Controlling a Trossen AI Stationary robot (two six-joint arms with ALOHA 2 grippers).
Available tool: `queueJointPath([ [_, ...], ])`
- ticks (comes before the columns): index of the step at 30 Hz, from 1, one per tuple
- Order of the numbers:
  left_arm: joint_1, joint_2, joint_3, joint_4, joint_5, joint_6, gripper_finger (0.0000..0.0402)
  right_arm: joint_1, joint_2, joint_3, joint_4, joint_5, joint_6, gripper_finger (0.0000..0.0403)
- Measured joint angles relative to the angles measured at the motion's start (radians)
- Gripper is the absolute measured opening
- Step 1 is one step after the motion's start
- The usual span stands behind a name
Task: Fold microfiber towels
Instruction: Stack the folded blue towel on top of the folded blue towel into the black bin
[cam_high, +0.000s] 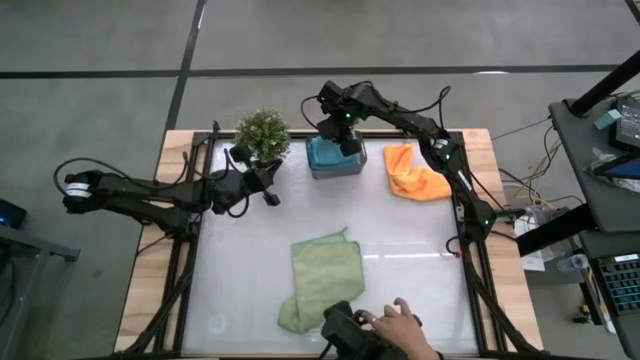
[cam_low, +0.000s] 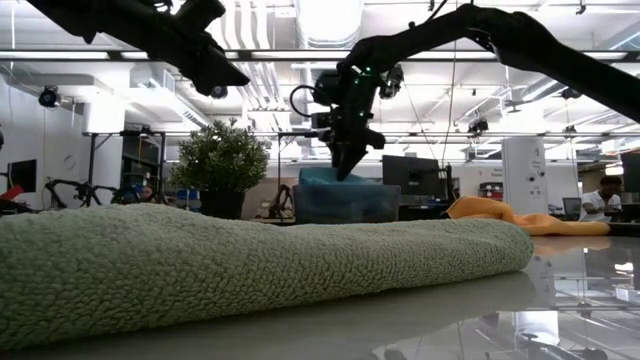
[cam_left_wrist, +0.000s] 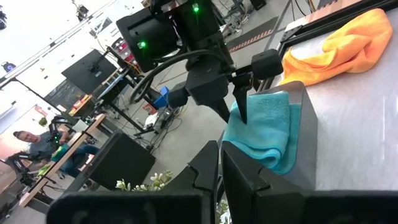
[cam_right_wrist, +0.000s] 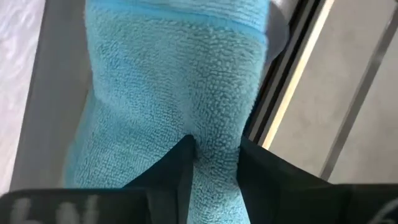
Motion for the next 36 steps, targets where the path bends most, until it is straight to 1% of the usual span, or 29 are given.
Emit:
queueJointPath([
  [4,0.000,0.000,0.000,0.000,0.000,0.000,0.0006,0.000,0.000,0.000,0.001,0.017,0.020,0.0121],
  [10,0.001,0.009,-0.002,0.000,0.000,-0.006,0.0006,0.000,-0.009,0.000,-0.002,0.139,0.029,0.0132],
  [16,0.033,0.057,-0.013,0.026,0.004,-0.004,0.0006,-0.010,-0.052,0.000,-0.020,0.138,0.034,0.0130],
  [18,0.049,0.081,0.003,0.051,0.059,0.019,0.0006,-0.017,-0.082,0.000,-0.051,0.131,0.063,0.0122],
  [20,0.069,0.101,0.039,0.050,0.169,0.019,0.0002,-0.030,-0.115,0.000,-0.098,0.066,0.123,0.0106],
  [22,0.087,0.126,0.087,0.052,0.283,0.011,0.0001,-0.050,-0.148,-0.002,-0.145,-0.071,0.173,0.0084],
  [23,0.095,0.141,0.109,0.046,0.323,0.009,0.0001,-0.059,-0.165,-0.008,-0.163,-0.149,0.191,0.0071],
  [25,0.112,0.177,0.157,0.030,0.370,0.008,0.0001,-0.073,-0.202,-0.045,-0.172,-0.289,0.214,0.0042],
  [27,0.128,0.216,0.215,-0.028,0.390,0.008,0.0000,-0.077,-0.238,-0.106,-0.156,-0.374,0.213,0.0018],
  [28,0.138,0.237,0.247,-0.071,0.394,0.011,0.0000,-0.077,-0.256,-0.142,-0.136,-0.393,0.210,0.0015],
  [30,0.156,0.290,0.320,-0.156,0.415,0.014,0.0000,-0.076,-0.294,-0.226,-0.048,-0.399,0.218,0.0013],
  [33,0.195,0.384,0.424,-0.305,0.450,0.017,0.0000,-0.077,-0.354,-0.367,0.124,-0.377,0.246,0.0011],
  [36,0.243,0.475,0.514,-0.402,0.468,0.041,0.0000,-0.089,-0.409,-0.512,0.311,-0.359,0.267,0.0011],
])
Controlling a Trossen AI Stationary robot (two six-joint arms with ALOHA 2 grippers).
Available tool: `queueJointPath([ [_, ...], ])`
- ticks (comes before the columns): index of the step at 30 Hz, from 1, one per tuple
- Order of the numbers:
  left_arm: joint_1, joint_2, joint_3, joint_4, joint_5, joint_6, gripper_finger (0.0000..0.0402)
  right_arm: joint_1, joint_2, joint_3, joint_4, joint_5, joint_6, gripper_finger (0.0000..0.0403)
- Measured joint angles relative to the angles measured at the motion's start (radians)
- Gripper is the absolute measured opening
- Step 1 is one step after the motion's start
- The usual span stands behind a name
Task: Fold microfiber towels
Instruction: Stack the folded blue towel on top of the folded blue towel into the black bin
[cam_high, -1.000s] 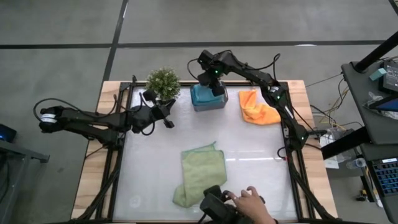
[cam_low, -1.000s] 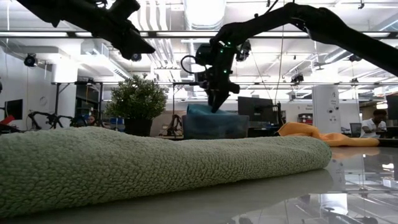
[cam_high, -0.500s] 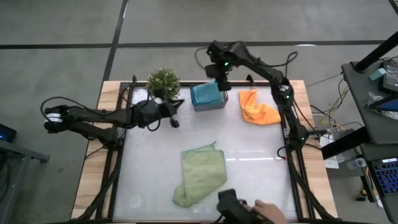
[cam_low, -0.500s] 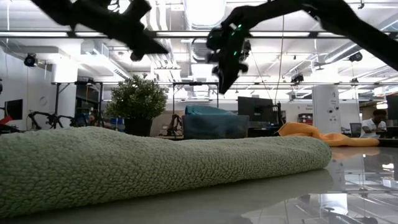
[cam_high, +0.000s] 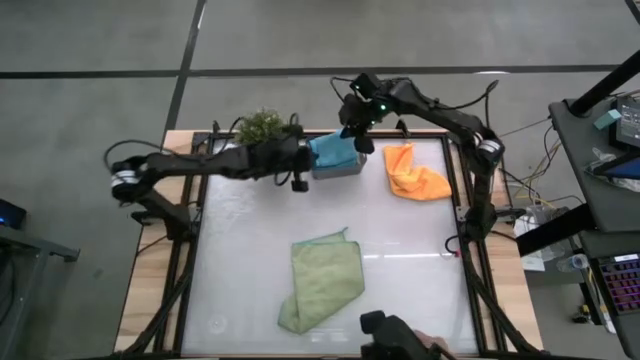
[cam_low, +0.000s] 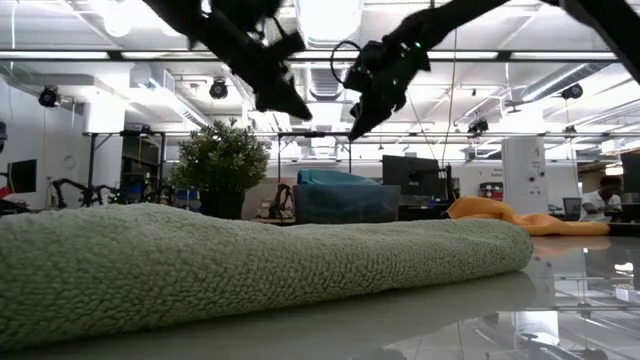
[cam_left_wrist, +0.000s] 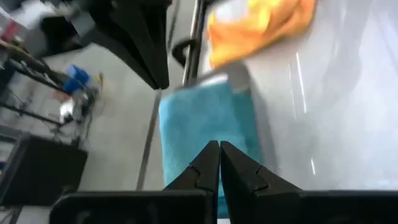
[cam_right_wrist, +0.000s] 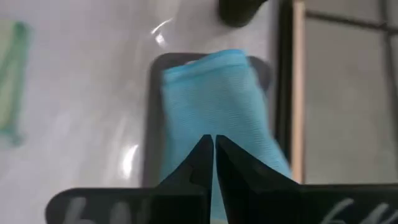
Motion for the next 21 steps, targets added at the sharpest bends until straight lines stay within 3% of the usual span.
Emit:
queueJointPath([
  [5,0.083,0.132,0.082,-0.026,0.062,0.055,0.0000,-0.024,-0.050,-0.217,0.317,0.028,0.079,0.0011],
  [10,0.142,0.244,0.152,-0.022,0.068,0.080,0.0000,-0.023,-0.049,-0.350,0.514,0.212,0.102,0.0011],
  [21,0.207,0.374,0.197,-0.015,0.052,0.081,0.0000,-0.023,-0.049,-0.441,0.563,0.221,0.113,0.0011],
])
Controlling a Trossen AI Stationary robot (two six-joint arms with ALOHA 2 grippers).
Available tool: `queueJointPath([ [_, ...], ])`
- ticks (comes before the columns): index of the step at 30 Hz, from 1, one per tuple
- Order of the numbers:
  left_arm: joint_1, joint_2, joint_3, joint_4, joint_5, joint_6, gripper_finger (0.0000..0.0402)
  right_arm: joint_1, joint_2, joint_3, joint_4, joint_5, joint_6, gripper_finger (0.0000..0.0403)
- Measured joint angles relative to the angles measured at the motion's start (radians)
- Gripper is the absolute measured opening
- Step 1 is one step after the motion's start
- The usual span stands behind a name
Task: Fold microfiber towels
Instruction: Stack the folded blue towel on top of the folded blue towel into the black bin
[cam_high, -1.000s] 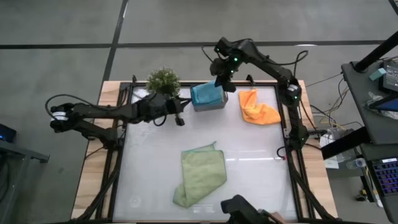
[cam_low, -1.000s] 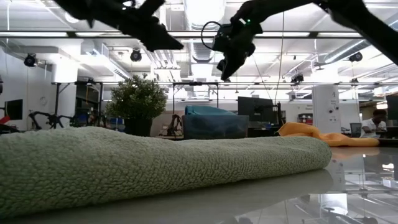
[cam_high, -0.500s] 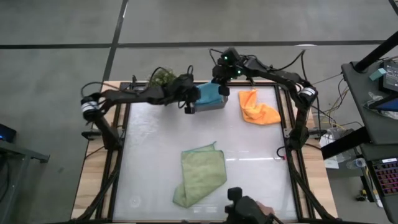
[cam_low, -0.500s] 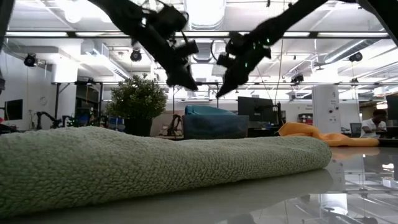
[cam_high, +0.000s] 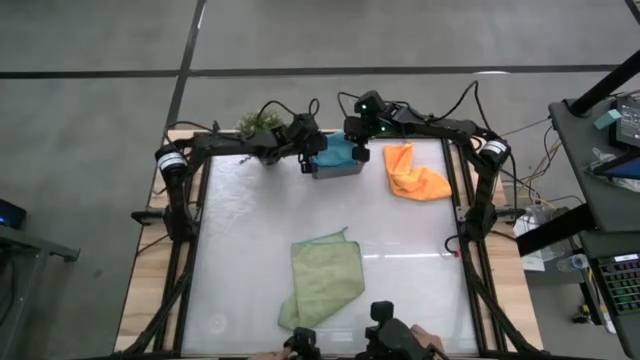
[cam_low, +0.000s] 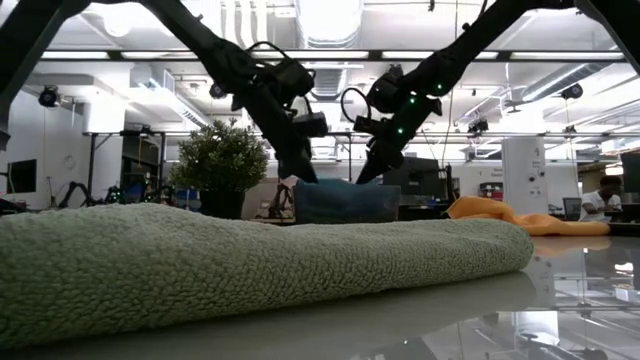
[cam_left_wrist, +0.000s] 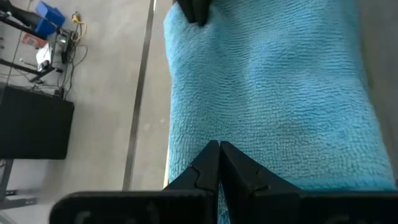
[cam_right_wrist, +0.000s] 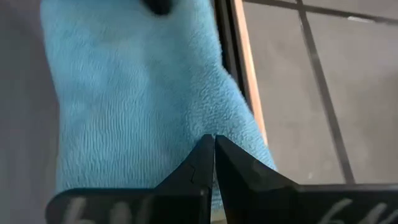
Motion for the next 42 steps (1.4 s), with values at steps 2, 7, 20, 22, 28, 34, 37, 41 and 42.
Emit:
queueJointPath([
  [2,0.007,0.003,0.000,0.005,-0.001,0.000,0.0000,0.000,0.000,-0.007,0.002,0.016,0.008,0.0011],
  [7,0.013,0.013,-0.002,0.022,-0.001,0.000,0.0000,0.000,0.000,-0.005,0.004,0.079,0.023,0.0011],
  [20,0.019,0.013,-0.006,0.080,-0.003,-0.003,0.0000,0.015,0.023,0.019,0.156,-0.064,0.130,0.0011],
  [22,0.021,0.013,-0.007,0.080,-0.003,-0.003,0.0000,0.019,0.052,0.017,0.181,-0.064,0.144,0.0011],
  [28,0.028,0.019,-0.011,0.085,0.001,-0.029,0.0000,0.018,0.109,0.015,0.158,-0.017,0.140,0.0011],
  [34,0.030,0.038,-0.024,0.086,0.001,-0.037,0.0000,0.016,0.119,0.014,0.105,-0.018,0.102,0.0011],
  [37,0.030,0.042,-0.025,0.081,0.001,-0.053,0.0000,0.016,0.120,0.014,0.100,-0.019,0.102,0.0011],
  [41,0.030,0.043,-0.025,0.079,-0.004,-0.052,0.0000,0.016,0.104,0.013,0.093,-0.011,0.101,0.0011],
  [42,0.028,0.038,-0.025,0.076,-0.013,-0.050,0.0000,0.016,0.092,0.013,0.088,-0.010,0.101,0.0011],
])
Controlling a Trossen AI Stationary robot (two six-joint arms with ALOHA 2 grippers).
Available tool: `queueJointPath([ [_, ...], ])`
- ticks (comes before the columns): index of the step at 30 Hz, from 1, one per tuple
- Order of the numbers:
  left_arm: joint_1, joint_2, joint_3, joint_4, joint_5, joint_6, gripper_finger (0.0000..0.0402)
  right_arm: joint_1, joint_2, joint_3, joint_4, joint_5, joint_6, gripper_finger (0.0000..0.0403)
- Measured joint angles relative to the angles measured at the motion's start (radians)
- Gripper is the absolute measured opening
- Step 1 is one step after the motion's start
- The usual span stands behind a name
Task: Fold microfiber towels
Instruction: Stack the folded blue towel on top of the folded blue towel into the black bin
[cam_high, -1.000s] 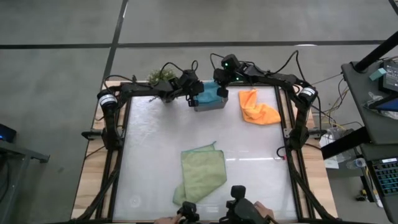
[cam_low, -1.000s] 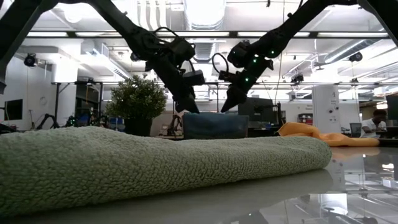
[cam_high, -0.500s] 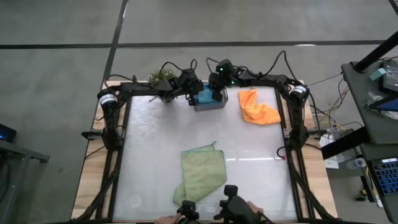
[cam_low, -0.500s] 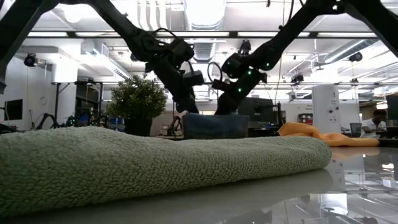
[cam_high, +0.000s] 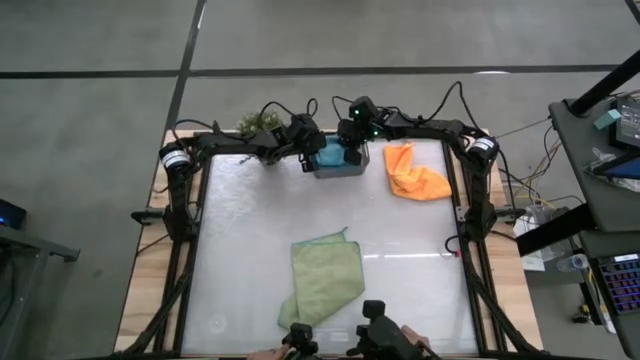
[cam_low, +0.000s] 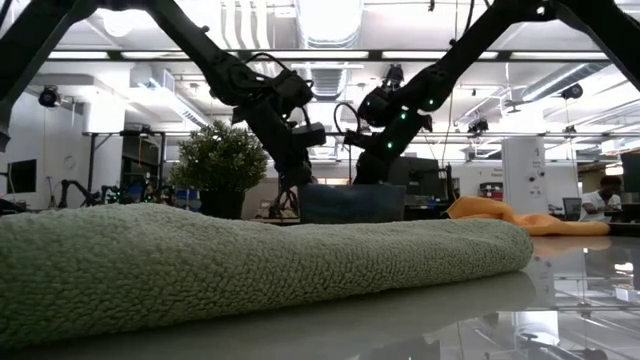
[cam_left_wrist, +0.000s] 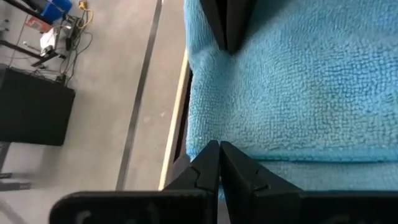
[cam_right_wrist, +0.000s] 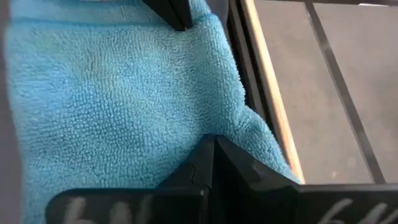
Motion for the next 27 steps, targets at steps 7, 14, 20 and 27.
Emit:
queueJointPath([
  [7,-0.018,-0.085,0.000,-0.040,-0.011,0.002,0.0000,0.000,-0.096,0.000,-0.076,-0.002,-0.003,0.0011],
  [14,-0.048,-0.097,-0.005,-0.082,0.277,-0.005,0.0000,0.002,-0.144,-0.005,-0.204,-0.136,-0.014,0.0011],
  [20,-0.057,-0.049,-0.015,-0.084,0.328,-0.005,0.0000,0.010,-0.143,-0.063,-0.155,-0.194,-0.001,0.0011],
  [27,-0.056,-0.015,-0.015,-0.079,0.278,-0.013,0.0000,0.004,-0.117,-0.129,-0.127,-0.185,-0.004,0.0011],
])
